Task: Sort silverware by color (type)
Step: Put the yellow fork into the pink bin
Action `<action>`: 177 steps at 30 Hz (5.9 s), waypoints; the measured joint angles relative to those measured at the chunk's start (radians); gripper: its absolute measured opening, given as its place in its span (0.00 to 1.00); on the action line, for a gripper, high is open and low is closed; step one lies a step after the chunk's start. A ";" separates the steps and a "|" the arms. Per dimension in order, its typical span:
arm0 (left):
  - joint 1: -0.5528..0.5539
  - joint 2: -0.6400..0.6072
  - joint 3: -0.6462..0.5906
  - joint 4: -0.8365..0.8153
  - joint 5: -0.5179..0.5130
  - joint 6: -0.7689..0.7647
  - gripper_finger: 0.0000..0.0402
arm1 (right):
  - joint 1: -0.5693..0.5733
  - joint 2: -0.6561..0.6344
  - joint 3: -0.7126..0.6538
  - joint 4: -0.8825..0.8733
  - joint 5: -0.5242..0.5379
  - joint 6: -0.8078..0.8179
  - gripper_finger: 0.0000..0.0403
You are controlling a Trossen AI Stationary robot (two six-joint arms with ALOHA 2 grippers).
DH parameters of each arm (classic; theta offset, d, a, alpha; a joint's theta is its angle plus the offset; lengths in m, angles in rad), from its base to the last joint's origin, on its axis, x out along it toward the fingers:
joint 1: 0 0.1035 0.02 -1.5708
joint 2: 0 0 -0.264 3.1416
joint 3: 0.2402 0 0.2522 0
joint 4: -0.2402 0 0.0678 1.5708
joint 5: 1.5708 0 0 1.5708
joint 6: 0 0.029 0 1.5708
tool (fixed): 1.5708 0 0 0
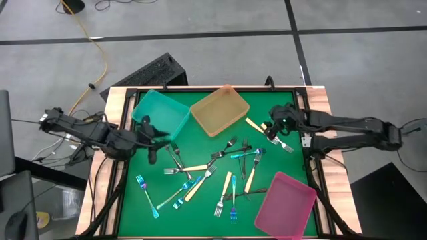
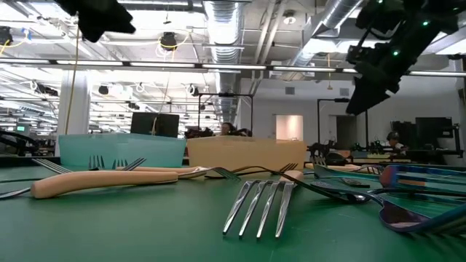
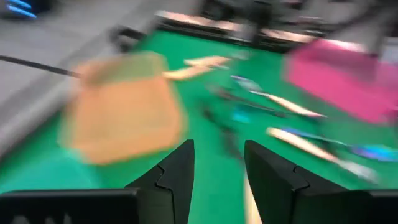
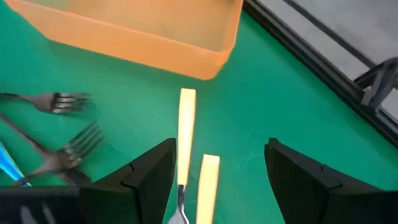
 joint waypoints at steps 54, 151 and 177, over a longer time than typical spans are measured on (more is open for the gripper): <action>0.169 0.198 0.000 -0.028 0.008 -0.146 0.67 | -0.125 0.326 0.004 -0.025 -0.144 0.086 0.66; 0.167 0.197 -0.001 -0.028 0.017 -0.182 0.67 | -0.142 0.364 -0.007 -0.203 -0.238 0.232 0.50; 0.167 0.197 -0.001 -0.036 0.020 -0.186 0.67 | -0.142 0.532 0.001 -0.176 -0.237 0.249 0.47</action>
